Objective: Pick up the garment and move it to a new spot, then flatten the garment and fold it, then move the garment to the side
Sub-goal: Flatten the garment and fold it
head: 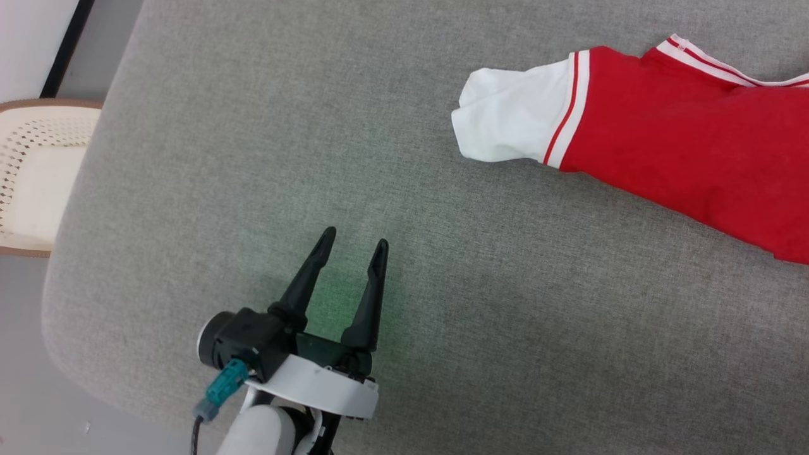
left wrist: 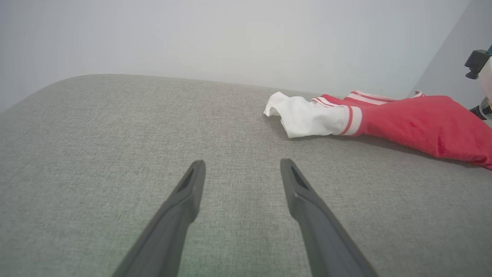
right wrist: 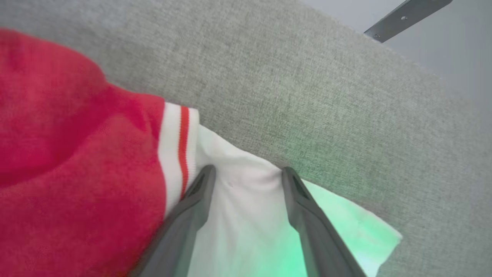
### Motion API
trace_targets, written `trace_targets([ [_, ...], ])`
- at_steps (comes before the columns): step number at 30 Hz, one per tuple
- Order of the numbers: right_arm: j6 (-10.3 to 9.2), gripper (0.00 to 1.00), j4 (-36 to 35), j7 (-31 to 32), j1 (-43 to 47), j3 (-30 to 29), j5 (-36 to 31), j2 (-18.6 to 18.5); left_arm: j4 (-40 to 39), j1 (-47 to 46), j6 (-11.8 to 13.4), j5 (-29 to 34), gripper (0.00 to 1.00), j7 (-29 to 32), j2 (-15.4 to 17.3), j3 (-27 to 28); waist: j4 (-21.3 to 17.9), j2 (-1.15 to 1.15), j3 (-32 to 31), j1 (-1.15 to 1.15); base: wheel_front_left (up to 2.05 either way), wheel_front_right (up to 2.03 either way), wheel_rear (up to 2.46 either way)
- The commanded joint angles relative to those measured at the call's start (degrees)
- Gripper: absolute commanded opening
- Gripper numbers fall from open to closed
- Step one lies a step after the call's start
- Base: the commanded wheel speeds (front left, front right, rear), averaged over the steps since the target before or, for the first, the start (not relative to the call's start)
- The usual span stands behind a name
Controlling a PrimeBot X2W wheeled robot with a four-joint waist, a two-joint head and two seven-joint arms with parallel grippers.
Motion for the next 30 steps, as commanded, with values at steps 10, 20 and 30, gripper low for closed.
trace_targets([
  [10,0.06,0.0,4.84,0.76,4.02,3.78,2.24,3.05,0.94,-0.91,-1.57,2.15,1.0,0.01,-1.2,2.18,-1.17,0.0,-0.48,0.0,0.0,0.0,0.0],
  [20,0.21,0.0,5.13,-2.33,2.35,5.11,3.48,7.08,4.32,-23.03,-2.32,0.93,1.0,5.38,5.93,-3.78,-4.91,0.0,-0.17,0.0,0.0,0.0,0.0],
  [30,0.22,0.0,2.17,-2.02,-2.64,9.58,4.03,10.1,26.34,-54.46,-2.25,-18.33,1.0,25.35,11.36,-24.91,-10.33,0.0,3.76,0.0,0.0,0.0,0.0],
])
